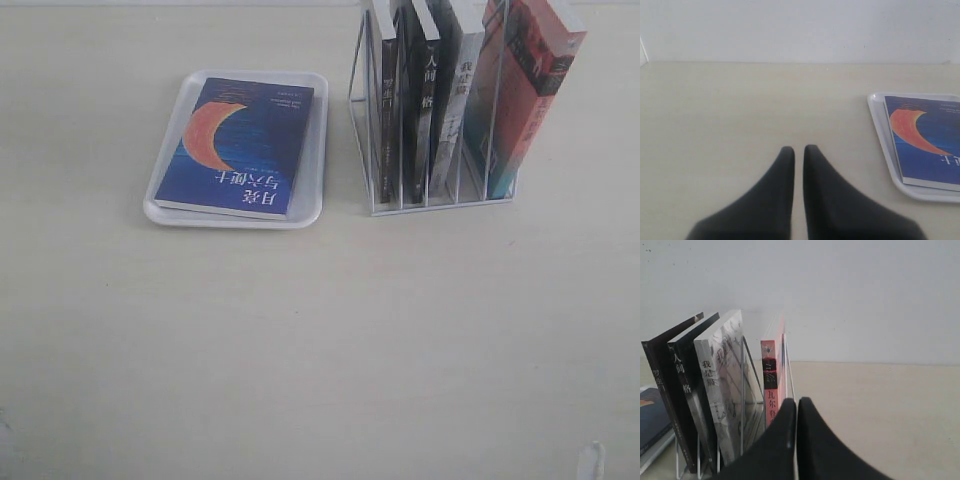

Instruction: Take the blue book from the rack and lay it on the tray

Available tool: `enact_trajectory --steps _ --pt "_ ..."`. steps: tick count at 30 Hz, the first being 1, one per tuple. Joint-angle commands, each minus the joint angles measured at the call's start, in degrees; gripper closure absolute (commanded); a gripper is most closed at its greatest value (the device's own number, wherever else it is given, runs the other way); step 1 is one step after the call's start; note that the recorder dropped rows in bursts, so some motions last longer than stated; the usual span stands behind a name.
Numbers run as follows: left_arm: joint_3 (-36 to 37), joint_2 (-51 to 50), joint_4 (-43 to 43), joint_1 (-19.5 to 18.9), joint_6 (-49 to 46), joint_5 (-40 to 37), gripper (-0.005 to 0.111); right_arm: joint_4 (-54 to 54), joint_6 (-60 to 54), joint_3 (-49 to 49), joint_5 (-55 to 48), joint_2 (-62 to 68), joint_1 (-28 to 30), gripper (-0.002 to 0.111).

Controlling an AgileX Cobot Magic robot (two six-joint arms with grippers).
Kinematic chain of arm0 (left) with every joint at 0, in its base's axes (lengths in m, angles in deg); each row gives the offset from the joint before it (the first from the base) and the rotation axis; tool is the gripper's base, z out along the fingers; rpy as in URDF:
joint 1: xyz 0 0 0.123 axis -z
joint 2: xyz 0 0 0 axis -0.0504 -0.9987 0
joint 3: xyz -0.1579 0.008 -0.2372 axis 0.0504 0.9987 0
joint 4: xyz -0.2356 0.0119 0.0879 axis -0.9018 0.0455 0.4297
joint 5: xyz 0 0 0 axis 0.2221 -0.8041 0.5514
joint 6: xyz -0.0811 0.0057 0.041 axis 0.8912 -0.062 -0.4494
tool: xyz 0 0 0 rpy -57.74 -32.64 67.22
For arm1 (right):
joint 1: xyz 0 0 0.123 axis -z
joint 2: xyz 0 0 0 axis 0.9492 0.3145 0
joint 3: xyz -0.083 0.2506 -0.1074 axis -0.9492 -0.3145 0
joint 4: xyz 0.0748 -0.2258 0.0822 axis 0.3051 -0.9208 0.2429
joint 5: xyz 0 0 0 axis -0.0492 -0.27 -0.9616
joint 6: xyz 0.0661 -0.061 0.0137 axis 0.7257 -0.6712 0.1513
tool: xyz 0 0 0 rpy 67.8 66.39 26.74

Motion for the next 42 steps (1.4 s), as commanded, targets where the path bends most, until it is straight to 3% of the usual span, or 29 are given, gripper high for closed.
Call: enact_trajectory --steps 1,8,21,42 --pt "0.22 0.13 0.12 0.46 -0.12 0.35 0.101 -0.19 -2.00 -0.10 -2.39 -0.64 0.39 0.108" --pt "0.22 0.13 0.12 0.46 -0.12 0.35 0.101 -0.30 -2.15 -0.10 -13.74 -0.64 0.39 0.108" --pt "0.22 0.13 0.12 0.46 -0.12 0.35 0.101 -0.39 -2.07 -0.10 -14.56 -1.19 4.92 0.108" --pt "0.22 0.13 0.12 0.46 -0.12 0.35 0.101 -0.39 -1.75 -0.10 -14.56 -1.19 4.81 0.108"
